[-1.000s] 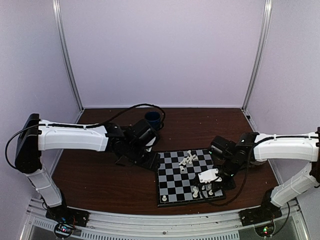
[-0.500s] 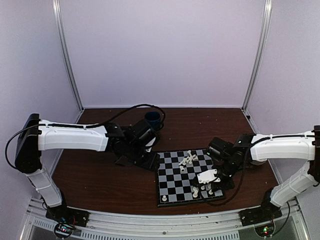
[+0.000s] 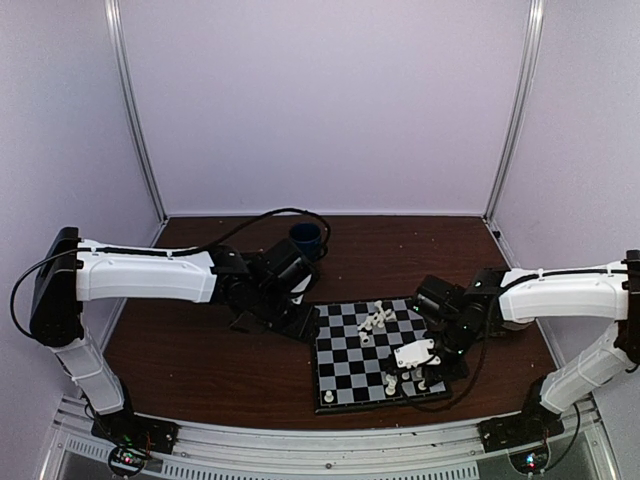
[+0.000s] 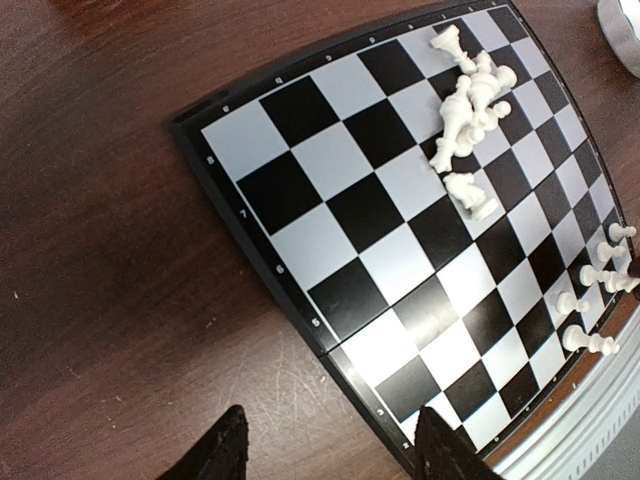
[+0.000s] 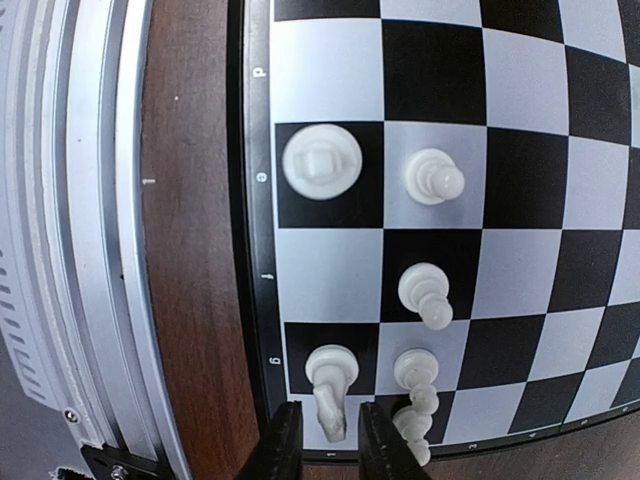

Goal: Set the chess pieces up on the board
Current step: Place the knight at g1, then pick up the pawn from the chessboard, then place the pawn at d2.

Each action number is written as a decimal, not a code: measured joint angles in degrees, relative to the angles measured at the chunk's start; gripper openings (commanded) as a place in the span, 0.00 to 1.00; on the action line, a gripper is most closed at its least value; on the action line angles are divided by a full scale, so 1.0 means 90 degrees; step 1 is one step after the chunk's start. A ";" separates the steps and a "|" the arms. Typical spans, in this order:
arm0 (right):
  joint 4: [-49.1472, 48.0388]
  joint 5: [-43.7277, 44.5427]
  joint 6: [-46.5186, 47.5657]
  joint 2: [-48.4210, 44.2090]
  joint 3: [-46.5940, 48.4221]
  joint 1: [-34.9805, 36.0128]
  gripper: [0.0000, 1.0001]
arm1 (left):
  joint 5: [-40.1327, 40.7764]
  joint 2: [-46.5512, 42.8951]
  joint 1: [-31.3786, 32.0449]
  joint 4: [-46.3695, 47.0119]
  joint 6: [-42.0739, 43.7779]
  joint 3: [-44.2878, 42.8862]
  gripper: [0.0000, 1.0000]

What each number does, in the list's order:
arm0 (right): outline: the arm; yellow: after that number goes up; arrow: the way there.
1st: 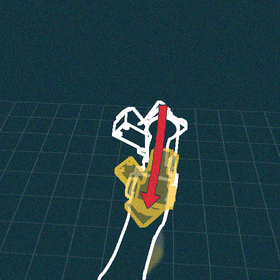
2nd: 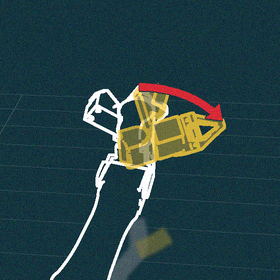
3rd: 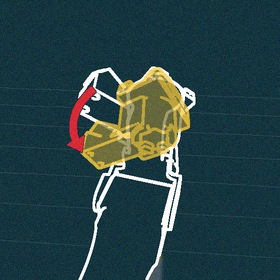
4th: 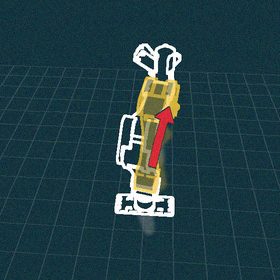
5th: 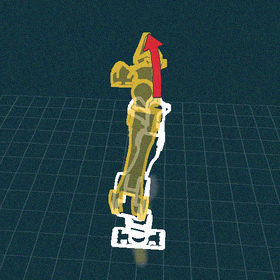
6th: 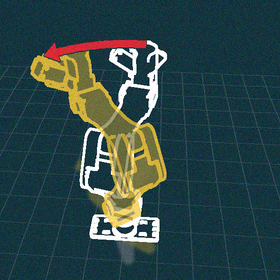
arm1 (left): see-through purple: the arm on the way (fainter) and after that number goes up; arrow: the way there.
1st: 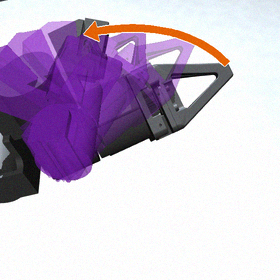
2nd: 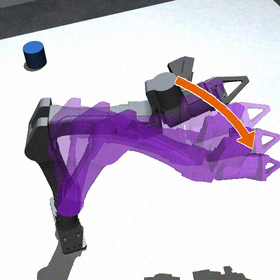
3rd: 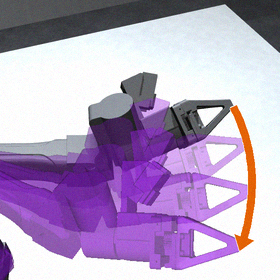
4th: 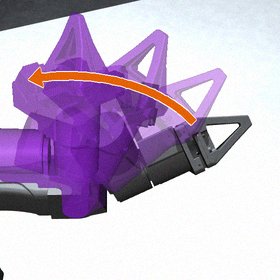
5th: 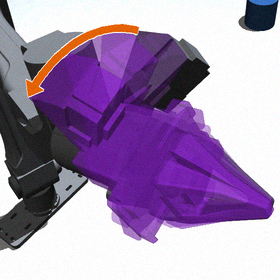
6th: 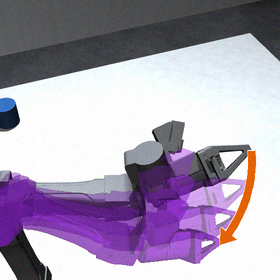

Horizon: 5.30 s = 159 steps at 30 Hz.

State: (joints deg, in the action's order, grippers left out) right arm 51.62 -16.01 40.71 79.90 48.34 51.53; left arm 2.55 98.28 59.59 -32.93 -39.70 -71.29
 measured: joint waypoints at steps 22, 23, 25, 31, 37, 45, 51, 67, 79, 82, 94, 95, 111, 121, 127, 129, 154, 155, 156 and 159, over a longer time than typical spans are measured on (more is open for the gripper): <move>-0.0287 -0.0410 -0.0413 -0.1088 0.0546 -0.1977 0.24 | -0.0151 0.0996 0.0323 0.0112 0.0304 -0.1379 0.56; -0.0325 -0.0408 -0.0427 -0.0918 0.0595 -0.1987 0.24 | -0.0151 0.1047 0.0335 0.0112 0.0316 -0.1445 0.56; -0.0376 -0.0413 -0.0457 -0.0440 0.0850 -0.1999 0.25 | -0.0146 0.1069 0.0350 0.0100 0.0340 -0.1501 0.56; -0.0488 -0.0561 -0.0544 0.1025 0.2081 -0.2016 0.31 | -0.0010 0.0933 0.0350 0.0090 0.0294 -0.1258 0.56; -0.0415 -0.0743 -0.0471 0.2373 0.3138 -0.1999 0.28 | 0.0301 0.0277 0.0350 0.0039 0.0175 -0.0440 0.56; -0.0182 -0.0753 -0.0367 0.3194 0.3580 -0.1826 0.27 | 0.0653 -0.0488 0.0289 0.0012 -0.0061 0.0432 0.57; -0.0121 -0.0738 -0.0372 0.3337 0.3684 -0.1690 0.24 | 0.0758 -0.0571 0.0260 0.0012 -0.0104 0.0534 0.57; -0.0092 -0.0641 -0.0381 0.3565 0.3757 -0.1615 0.05 | 0.0770 -0.0571 0.0260 0.0015 -0.0109 0.0534 0.57; 0.0078 -0.0697 -0.0401 0.2072 0.3123 -0.1428 0.05 | 0.0770 -0.0563 0.0260 0.0017 -0.0107 0.0532 0.57; 0.0080 -0.0843 -0.0391 0.1547 0.2786 -0.1280 0.05 | 0.0770 -0.0546 0.0260 0.0017 -0.0104 0.0522 0.57; 0.0100 -0.0848 -0.0155 0.1362 0.2089 -0.0177 0.05 | 0.0886 -0.0435 0.0257 -0.0012 -0.0126 0.0347 0.58; 0.0097 -0.0821 -0.0153 0.1423 0.2096 -0.0148 0.05 | 0.0916 -0.0435 0.0257 -0.0015 -0.0146 0.0347 0.58; 0.0141 -0.0435 -0.0056 0.2273 0.2650 0.0459 0.05 | 0.1418 -0.0928 0.0228 -0.0036 -0.0396 0.0617 0.59; 0.0206 -0.0355 0.0015 0.2346 0.2650 0.0583 0.06 | 0.1430 -0.0928 0.0219 -0.0049 -0.0410 0.0627 0.59; 0.0257 -0.0357 0.0102 0.2429 0.2650 0.0612 0.06 | 0.1430 -0.0928 0.0219 -0.0068 -0.0410 0.0627 0.59; 0.0282 -0.0359 0.0124 0.2465 0.2650 0.0624 0.06 | 0.1428 -0.0928 0.0219 -0.0068 -0.0410 0.0627 0.59; 0.0243 -0.0359 0.0119 0.2635 0.2647 0.0682 0.13 | 0.1404 -0.0877 0.0219 -0.0066 -0.0413 0.0627 0.59; 0.0228 -0.0359 0.0112 0.2635 0.2647 0.0685 0.14 | 0.1404 -0.0877 0.0219 -0.0066 -0.0413 0.0627 0.59; 0.0209 -0.0357 0.0107 0.2635 0.2647 0.0690 0.15 | 0.1404 -0.0874 0.0219 -0.0066 -0.0413 0.0627 0.59; 0.0172 -0.0357 0.0095 0.2635 0.2645 0.0702 0.19 | 0.1399 -0.0872 0.0219 -0.0066 -0.0413 0.0627 0.59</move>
State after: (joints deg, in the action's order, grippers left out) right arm 53.17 -19.22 41.56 103.61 72.14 57.84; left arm 15.14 90.43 61.56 -33.52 -43.42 -65.65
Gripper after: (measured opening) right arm 0.160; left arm 0.594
